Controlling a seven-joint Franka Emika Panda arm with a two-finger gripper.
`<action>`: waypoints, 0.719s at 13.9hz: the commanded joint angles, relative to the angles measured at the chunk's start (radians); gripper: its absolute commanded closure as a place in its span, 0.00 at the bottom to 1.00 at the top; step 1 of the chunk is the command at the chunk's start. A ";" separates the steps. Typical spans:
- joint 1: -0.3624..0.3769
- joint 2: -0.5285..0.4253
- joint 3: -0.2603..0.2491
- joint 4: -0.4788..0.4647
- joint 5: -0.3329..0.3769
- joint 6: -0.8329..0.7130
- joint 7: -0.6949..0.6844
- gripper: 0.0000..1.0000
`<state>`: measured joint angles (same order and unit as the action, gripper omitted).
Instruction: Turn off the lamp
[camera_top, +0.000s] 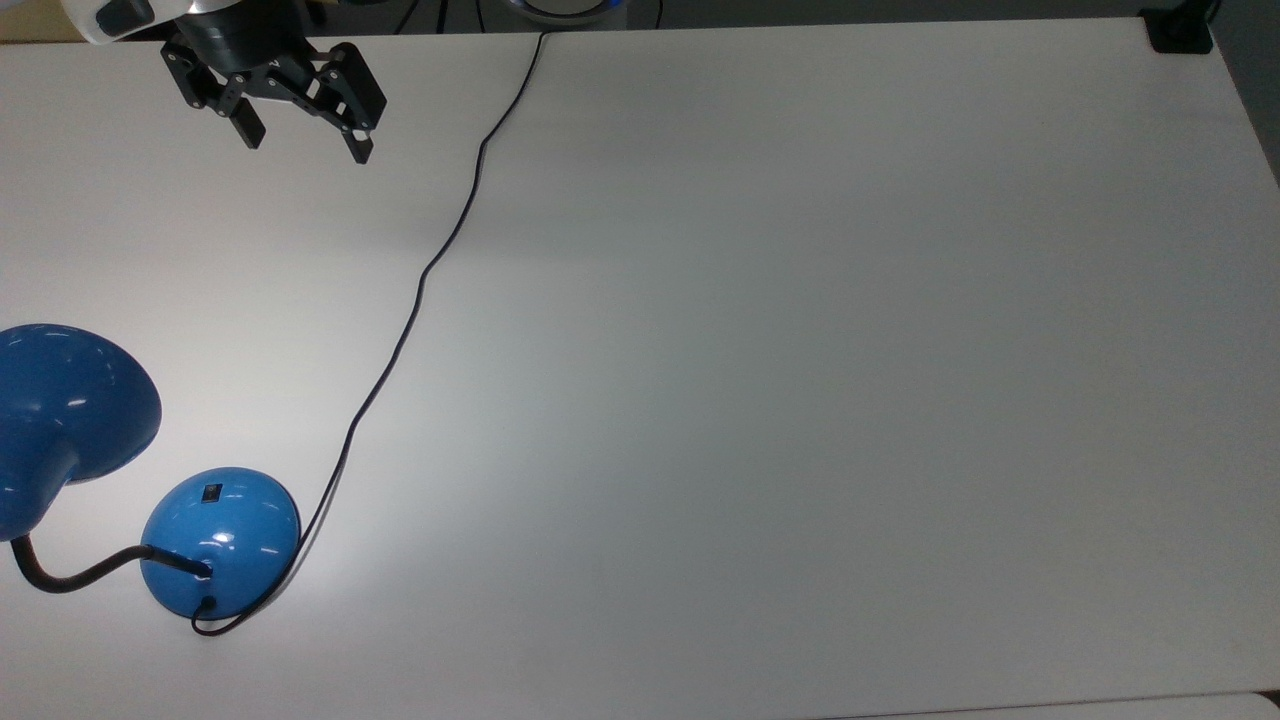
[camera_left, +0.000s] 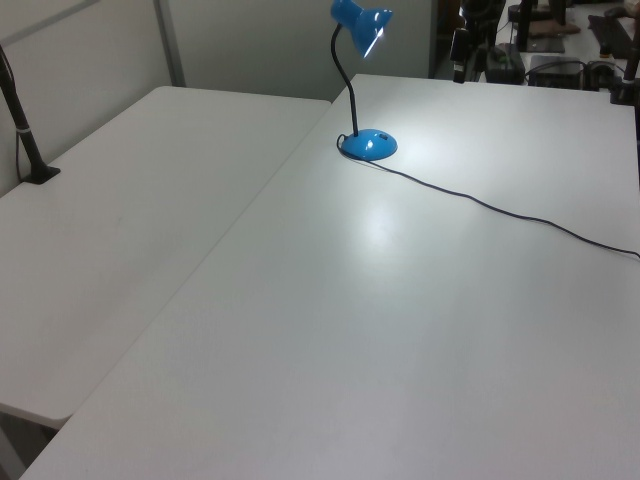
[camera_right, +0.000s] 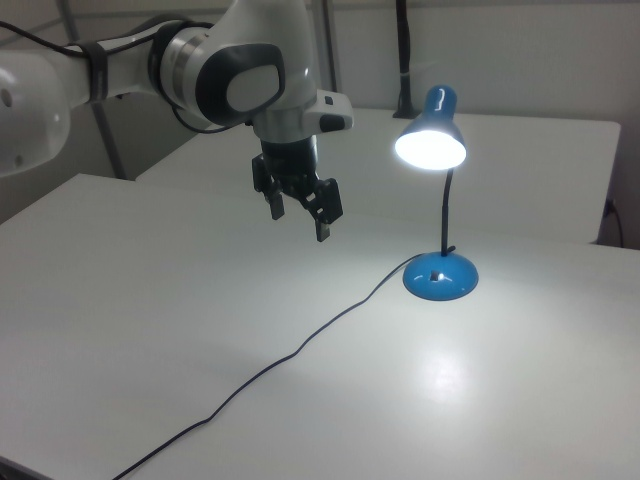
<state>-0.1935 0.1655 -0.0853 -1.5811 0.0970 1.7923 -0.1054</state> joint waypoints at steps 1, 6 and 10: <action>0.006 -0.020 -0.007 -0.010 -0.016 -0.001 0.006 0.00; 0.006 -0.018 -0.007 -0.010 -0.017 -0.001 0.006 0.00; 0.012 -0.006 -0.004 -0.011 -0.034 0.063 0.003 0.00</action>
<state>-0.1935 0.1657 -0.0854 -1.5809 0.0946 1.7923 -0.1054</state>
